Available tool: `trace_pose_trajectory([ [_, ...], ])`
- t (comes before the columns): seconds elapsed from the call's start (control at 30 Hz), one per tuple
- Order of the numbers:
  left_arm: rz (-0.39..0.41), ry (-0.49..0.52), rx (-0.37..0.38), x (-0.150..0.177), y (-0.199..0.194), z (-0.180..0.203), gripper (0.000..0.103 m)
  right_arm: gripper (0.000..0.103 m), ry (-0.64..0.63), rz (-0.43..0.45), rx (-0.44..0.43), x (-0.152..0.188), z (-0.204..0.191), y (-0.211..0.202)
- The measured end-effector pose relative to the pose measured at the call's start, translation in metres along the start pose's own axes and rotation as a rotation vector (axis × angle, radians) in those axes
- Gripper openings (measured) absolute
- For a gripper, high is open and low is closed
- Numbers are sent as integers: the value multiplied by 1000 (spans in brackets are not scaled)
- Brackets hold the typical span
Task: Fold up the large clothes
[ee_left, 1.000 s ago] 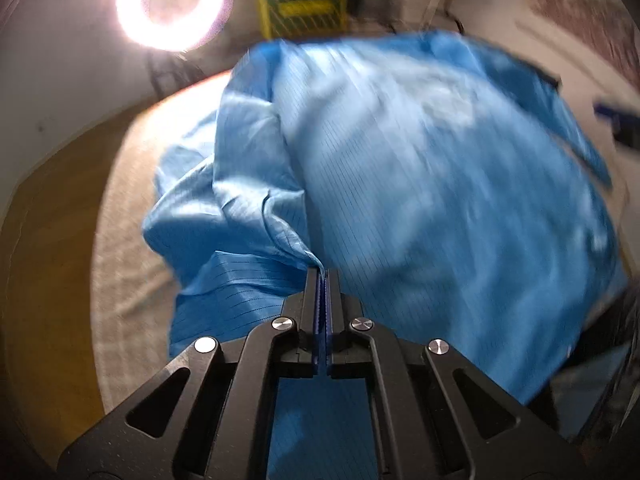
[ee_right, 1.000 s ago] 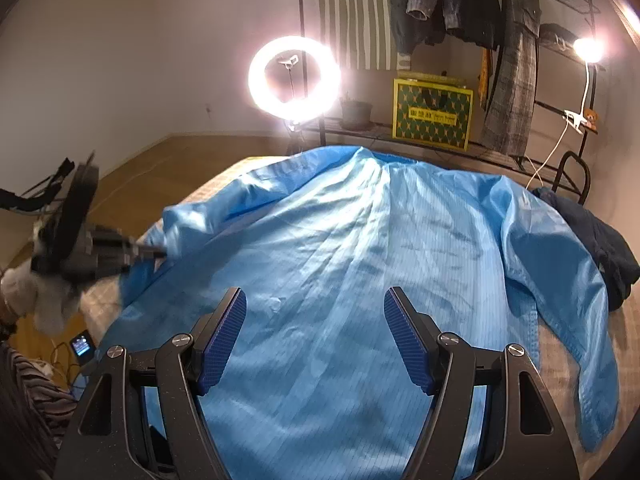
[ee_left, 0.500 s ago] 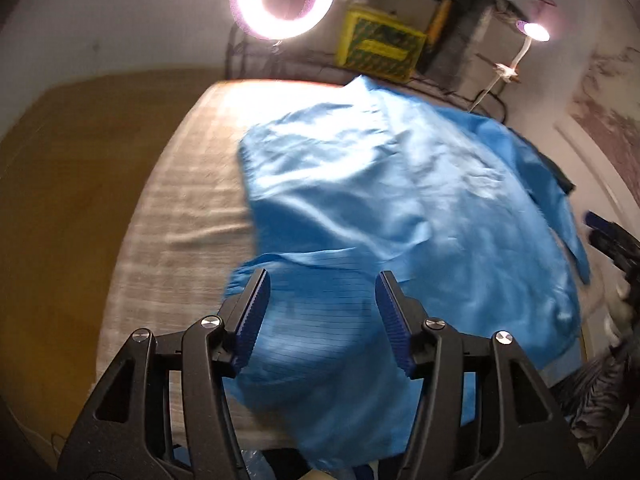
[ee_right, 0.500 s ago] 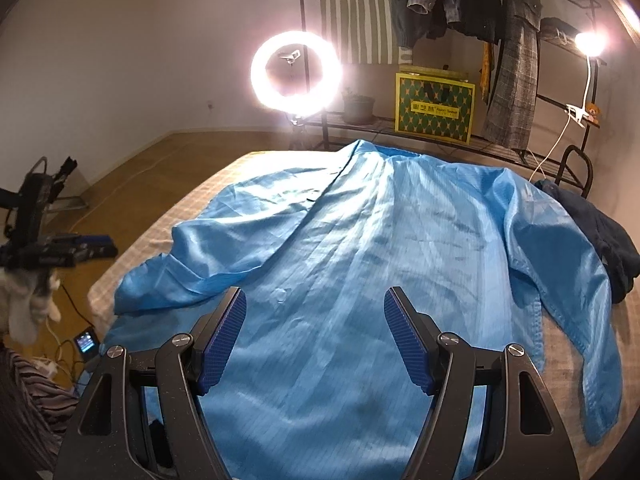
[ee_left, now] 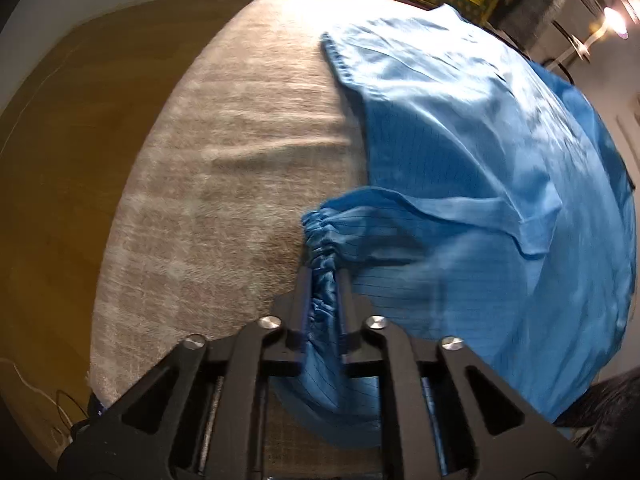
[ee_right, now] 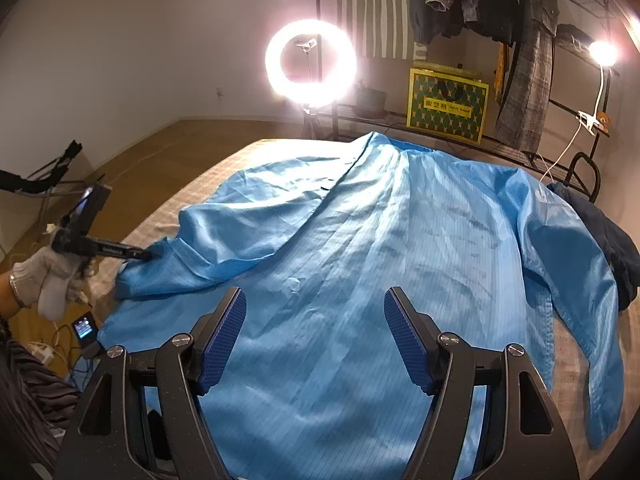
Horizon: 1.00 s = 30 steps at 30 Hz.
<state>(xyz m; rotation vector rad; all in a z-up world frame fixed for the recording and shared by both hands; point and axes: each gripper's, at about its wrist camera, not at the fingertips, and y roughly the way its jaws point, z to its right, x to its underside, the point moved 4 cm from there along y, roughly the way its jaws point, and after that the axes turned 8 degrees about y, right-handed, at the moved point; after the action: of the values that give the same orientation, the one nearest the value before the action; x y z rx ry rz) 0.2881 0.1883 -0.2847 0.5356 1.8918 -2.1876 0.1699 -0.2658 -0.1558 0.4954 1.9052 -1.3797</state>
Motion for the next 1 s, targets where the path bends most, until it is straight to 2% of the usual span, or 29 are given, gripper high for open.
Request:
trace_pose_trajectory([
  [0.2, 138, 123, -17, 3, -53, 31, 3, 71, 17, -24, -7, 1, -2, 8],
  [0.37, 251, 268, -19, 25, -102, 75, 3, 71, 26, -63, -34, 4, -8, 18],
  [0.47, 280, 349, -5, 42, -118, 102, 3, 71, 36, -81, -49, 6, -11, 23],
  [0.53, 271, 416, 10, 59, -125, 122, 4, 71, 46, -94, -58, 8, -13, 26],
  [0.6, 239, 460, 31, 76, -127, 137, 12, 71, 56, -106, -63, 11, -13, 29],
  [0.63, 228, 468, 39, 83, -129, 140, 22, 71, 62, -114, -67, 12, -13, 29],
  [0.67, 221, 470, 42, 88, -131, 143, 31, 71, 66, -120, -70, 13, -13, 30],
  [0.7, 222, 462, 44, 93, -133, 144, 35, 71, 70, -127, -74, 15, -13, 30],
  [0.87, 245, 301, 127, 107, -153, 122, 37, 71, 64, -149, -88, 22, -17, 28],
  [1.0, 199, 135, 94, 111, -143, 90, 42, 71, 53, -168, -101, 29, -23, 28],
])
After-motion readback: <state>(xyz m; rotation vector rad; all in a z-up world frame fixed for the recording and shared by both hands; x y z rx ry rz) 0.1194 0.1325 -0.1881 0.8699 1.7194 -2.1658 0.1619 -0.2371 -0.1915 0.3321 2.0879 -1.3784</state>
